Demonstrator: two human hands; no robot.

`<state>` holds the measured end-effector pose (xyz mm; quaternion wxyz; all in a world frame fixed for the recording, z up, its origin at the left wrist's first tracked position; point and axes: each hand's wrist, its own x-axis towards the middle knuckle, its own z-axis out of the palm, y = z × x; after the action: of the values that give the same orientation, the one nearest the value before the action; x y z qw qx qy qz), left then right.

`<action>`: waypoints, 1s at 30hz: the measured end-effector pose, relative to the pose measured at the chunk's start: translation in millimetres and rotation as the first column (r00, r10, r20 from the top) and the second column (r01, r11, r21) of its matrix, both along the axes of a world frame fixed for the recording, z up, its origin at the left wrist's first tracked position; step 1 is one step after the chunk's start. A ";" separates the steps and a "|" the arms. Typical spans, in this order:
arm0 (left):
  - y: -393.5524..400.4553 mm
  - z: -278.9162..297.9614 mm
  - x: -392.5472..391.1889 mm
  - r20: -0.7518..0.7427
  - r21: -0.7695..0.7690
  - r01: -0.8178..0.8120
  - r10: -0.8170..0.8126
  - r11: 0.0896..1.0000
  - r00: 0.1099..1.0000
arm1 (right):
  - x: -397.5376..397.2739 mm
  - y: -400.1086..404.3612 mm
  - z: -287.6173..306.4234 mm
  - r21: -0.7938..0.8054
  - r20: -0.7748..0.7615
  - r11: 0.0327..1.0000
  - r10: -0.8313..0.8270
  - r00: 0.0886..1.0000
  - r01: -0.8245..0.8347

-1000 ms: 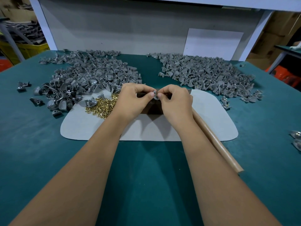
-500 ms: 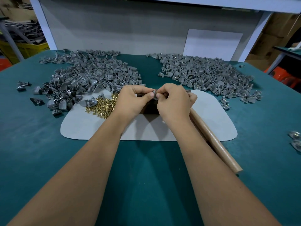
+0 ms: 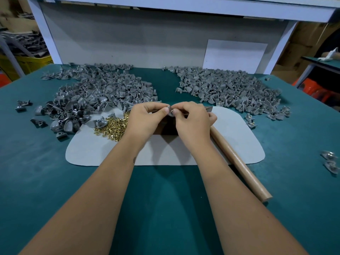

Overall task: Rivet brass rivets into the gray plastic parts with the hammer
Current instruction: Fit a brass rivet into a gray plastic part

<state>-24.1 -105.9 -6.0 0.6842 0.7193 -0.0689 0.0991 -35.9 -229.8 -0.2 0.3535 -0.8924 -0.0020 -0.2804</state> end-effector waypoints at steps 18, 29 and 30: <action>0.2 3.1 -2.0 -0.036 -0.085 0.027 -0.030 0.996 0.999 | -2.4 -0.6 -1.0 -0.083 0.123 0.994 0.085 0.989 -0.075; 2.8 2.0 -3.0 -0.009 -0.094 0.100 -0.101 0.991 0.995 | -1.8 -0.7 -5.7 -0.098 0.153 0.988 0.138 0.979 -0.124; 3.3 1.5 -3.2 -0.011 -0.099 0.109 -0.111 0.989 0.994 | -2.0 -0.6 -5.3 -0.075 0.138 0.988 0.141 0.980 -0.132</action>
<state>-27.3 -102.6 -4.5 0.7238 0.6805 -0.0979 0.0584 -37.9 -230.4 -5.5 0.3412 -0.8791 -0.0976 -0.3183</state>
